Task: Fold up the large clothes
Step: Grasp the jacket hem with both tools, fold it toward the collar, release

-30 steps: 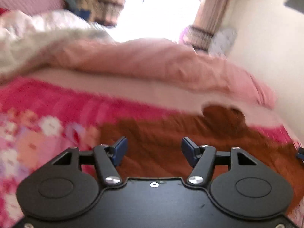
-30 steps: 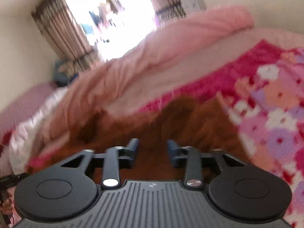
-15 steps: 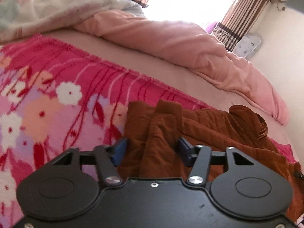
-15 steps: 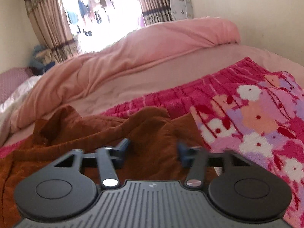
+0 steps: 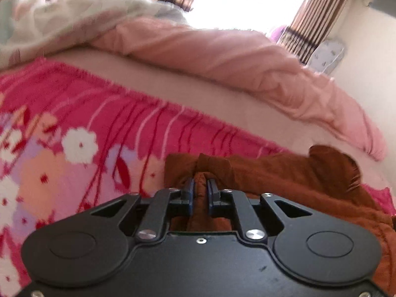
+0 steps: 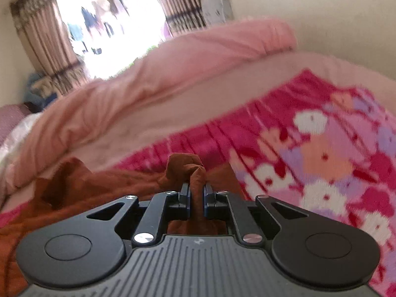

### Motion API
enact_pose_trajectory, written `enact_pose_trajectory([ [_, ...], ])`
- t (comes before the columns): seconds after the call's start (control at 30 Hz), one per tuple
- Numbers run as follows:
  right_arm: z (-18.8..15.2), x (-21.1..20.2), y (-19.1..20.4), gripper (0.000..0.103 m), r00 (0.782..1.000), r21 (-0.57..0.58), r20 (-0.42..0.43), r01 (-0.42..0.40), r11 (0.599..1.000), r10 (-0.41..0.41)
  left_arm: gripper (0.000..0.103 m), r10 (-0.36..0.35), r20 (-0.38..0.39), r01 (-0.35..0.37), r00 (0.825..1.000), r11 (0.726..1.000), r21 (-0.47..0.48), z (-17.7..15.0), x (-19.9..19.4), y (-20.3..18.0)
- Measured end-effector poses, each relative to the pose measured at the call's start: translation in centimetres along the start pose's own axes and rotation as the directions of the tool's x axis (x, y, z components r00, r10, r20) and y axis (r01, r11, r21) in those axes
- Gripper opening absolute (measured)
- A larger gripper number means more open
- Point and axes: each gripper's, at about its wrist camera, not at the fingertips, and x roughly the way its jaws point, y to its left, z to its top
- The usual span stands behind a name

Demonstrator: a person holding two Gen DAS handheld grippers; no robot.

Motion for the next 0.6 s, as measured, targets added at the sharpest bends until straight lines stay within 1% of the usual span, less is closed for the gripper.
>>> enact_pose_trajectory([
  [0.1, -1.1, 1.2, -0.6, 0.010, 1.000, 0.023, -0.020, -0.005, 1.000, 0.006, 0.016, 0.021, -0.014, -0.021, 1.000, 0.999, 0.030, -0.4, 1.0, -0.2],
  [0.13, -1.3, 1.2, -0.8, 0.010, 1.000, 0.028, -0.018, -0.010, 1.000, 0.010, 0.020, 0.036, -0.011, -0.035, 0.999, 0.998, 0.046, -0.3, 0.9, -0.5],
  [0.17, -1.4, 1.2, -0.8, 0.010, 1.000, 0.027, -0.018, -0.010, 1.000, 0.011, 0.025, 0.050, -0.011, -0.049, 0.999, 0.997, 0.055, -0.2, 0.7, -0.7],
  [0.2, -1.4, 0.9, -0.7, 0.015, 1.000, 0.026, -0.018, -0.007, 1.000, 0.008, 0.029, 0.067, -0.007, -0.066, 0.998, 0.996, 0.065, -0.1, 0.4, -1.0],
  [0.23, -1.3, 0.7, -0.7, 0.017, 1.000, 0.021, -0.018, -0.002, 1.000, 0.003, 0.039, 0.086, 0.005, -0.086, 0.996, 0.994, 0.073, 0.1, -0.3, -1.3],
  [0.27, -1.2, 0.3, -0.5, 0.024, 1.000, 0.011, -0.009, 0.005, 1.000, -0.005, 0.048, 0.111, 0.028, -0.113, 0.993, 0.990, 0.086, 0.3, -1.3, -1.6],
  [0.3, -1.1, -0.3, -0.3, 0.036, 1.000, 0.004, -0.001, 0.018, 1.000, -0.018, 0.050, 0.117, 0.055, -0.122, 0.992, 0.987, 0.103, 0.4, -2.5, -2.0],
  [0.33, -0.9, -1.2, -0.1, 0.041, 0.999, -0.005, 0.015, 0.030, 1.000, -0.030, 0.050, 0.102, 0.090, -0.112, 0.991, 0.986, 0.121, 0.5, -4.0, -2.6],
  [0.37, -0.8, -2.2, 0.3, 0.044, 0.998, -0.016, 0.039, 0.041, 0.999, -0.040, 0.050, 0.084, 0.108, -0.098, 0.991, 0.986, 0.135, 0.4, -5.3, -3.1],
  [0.4, -0.6, -3.3, 0.7, 0.044, 0.997, -0.032, 0.062, 0.039, 0.999, -0.037, 0.050, 0.062, 0.121, -0.081, 0.991, 0.985, 0.151, 0.4, -6.6, -3.8],
  [0.47, -0.6, -5.6, 2.3, 0.044, 0.994, -0.082, 0.111, 0.000, 0.997, 0.009, 0.054, -0.001, 0.142, -0.026, 0.990, 0.982, 0.185, -0.4, -9.0, -5.9],
  [0.5, -0.9, -6.5, 3.2, 0.044, 0.991, -0.097, 0.132, -0.022, 0.995, 0.035, 0.054, -0.038, 0.144, 0.008, 0.989, 0.979, 0.202, -0.9, -9.8, -7.0],
  [0.53, -1.5, -7.5, 4.5, 0.044, 0.986, -0.114, 0.140, -0.071, 0.991, 0.087, 0.054, -0.078, 0.141, 0.046, 0.987, 0.975, 0.218, -1.7, -10.6, -8.2],
  [0.57, -2.0, -8.1, 5.7, 0.043, 0.981, -0.129, 0.129, -0.127, 0.983, 0.144, 0.055, -0.129, 0.130, 0.096, 0.983, 0.968, 0.230, -2.8, -11.2, -9.5],
  [0.6, -2.9, -8.6, 6.9, 0.040, 0.972, -0.144, 0.116, -0.186, 0.972, 0.203, 0.056, -0.173, 0.113, 0.142, 0.978, 0.961, 0.238, -3.8, -11.4, -10.7],
])
